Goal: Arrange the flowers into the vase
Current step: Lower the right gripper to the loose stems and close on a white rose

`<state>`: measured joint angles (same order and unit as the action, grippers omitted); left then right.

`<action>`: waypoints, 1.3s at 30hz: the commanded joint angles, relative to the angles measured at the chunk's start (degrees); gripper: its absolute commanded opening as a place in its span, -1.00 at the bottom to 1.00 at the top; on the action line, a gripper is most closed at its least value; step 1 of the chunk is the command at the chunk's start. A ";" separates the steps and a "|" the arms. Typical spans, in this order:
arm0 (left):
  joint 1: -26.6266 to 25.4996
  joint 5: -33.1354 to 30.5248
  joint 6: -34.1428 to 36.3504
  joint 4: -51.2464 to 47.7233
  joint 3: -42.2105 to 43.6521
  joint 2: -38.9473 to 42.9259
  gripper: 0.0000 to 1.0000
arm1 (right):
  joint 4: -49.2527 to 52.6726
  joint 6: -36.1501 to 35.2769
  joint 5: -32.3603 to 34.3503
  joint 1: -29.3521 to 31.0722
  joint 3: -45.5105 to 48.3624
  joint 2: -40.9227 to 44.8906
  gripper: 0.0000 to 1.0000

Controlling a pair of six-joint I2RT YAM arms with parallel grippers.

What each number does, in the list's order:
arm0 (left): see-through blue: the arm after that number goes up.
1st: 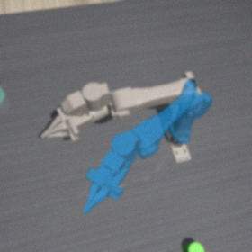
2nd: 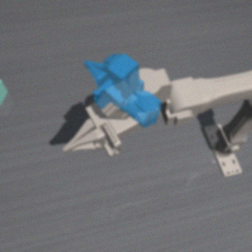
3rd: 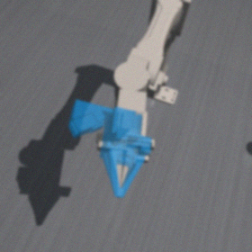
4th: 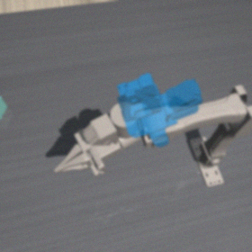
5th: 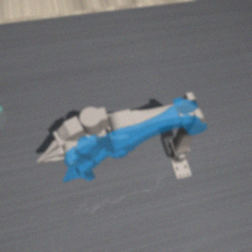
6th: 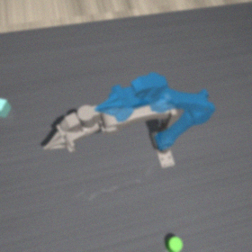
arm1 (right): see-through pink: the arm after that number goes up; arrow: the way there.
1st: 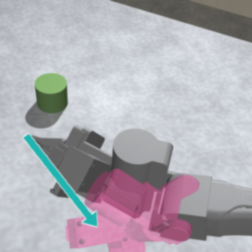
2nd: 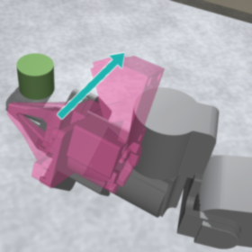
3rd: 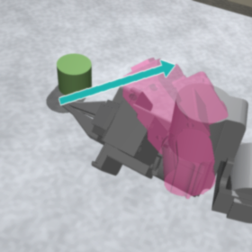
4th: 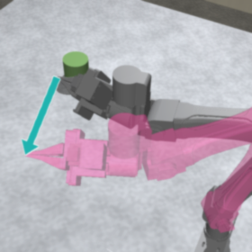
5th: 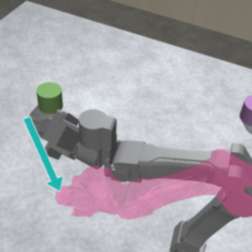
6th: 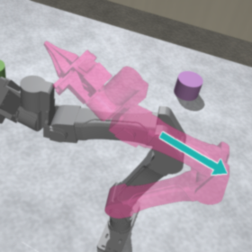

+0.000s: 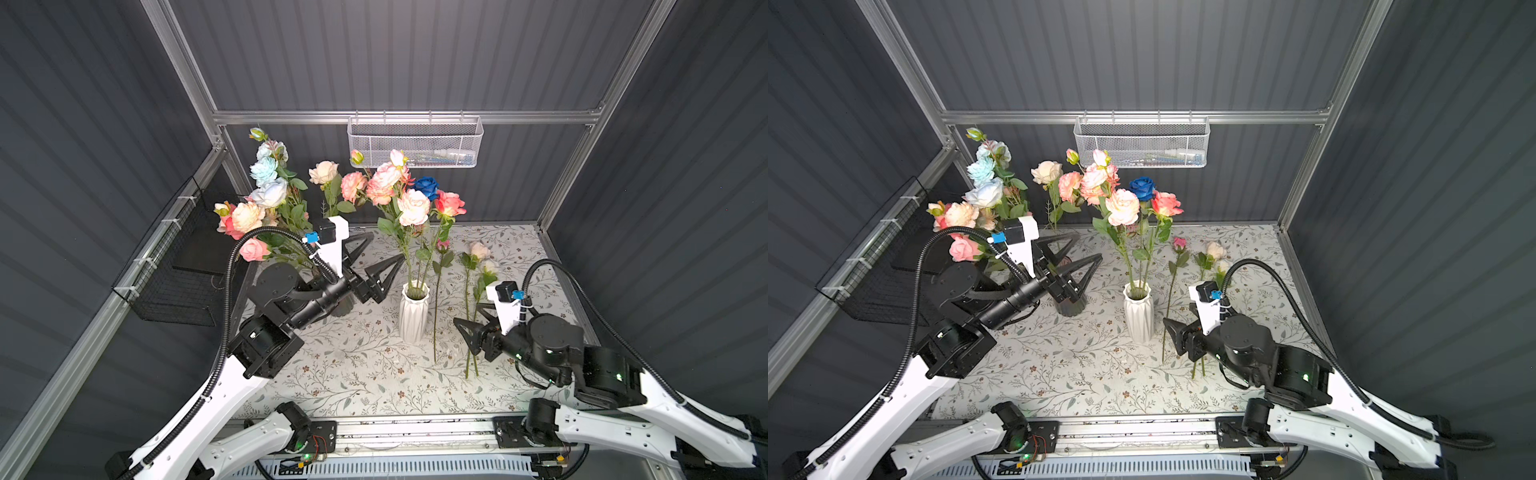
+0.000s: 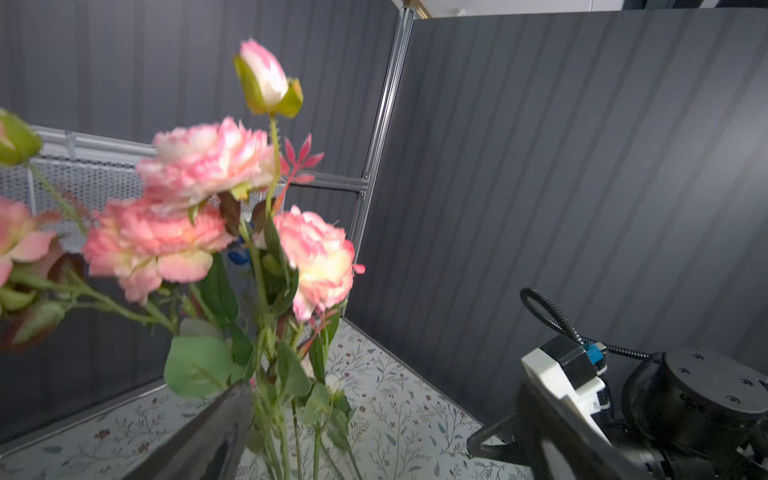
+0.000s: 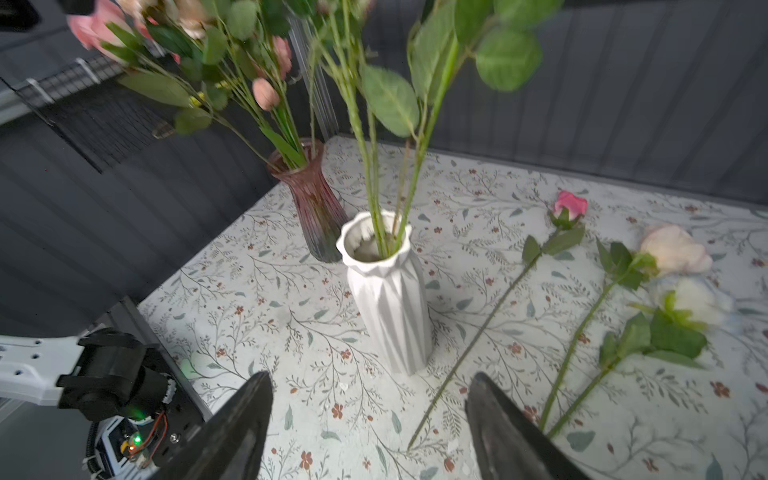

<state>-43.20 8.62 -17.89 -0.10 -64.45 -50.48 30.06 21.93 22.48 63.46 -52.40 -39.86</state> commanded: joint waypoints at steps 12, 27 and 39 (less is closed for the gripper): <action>-0.14 -3.44 -13.08 -0.67 21.65 9.49 1.00 | -14.94 10.06 -24.13 -37.16 14.58 -19.97 0.30; -0.22 -4.05 -13.58 -4.09 23.81 14.09 0.99 | -18.62 11.06 -22.25 -51.77 1.53 -55.60 -0.09; -0.22 -5.27 -13.09 -5.29 23.79 15.85 0.99 | -12.99 9.24 -21.31 -51.95 -4.57 -60.12 -0.88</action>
<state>-43.20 3.99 -31.18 -4.54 -41.12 -35.46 15.07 32.16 0.60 11.70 -56.60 -100.07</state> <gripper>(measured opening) 0.997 0.074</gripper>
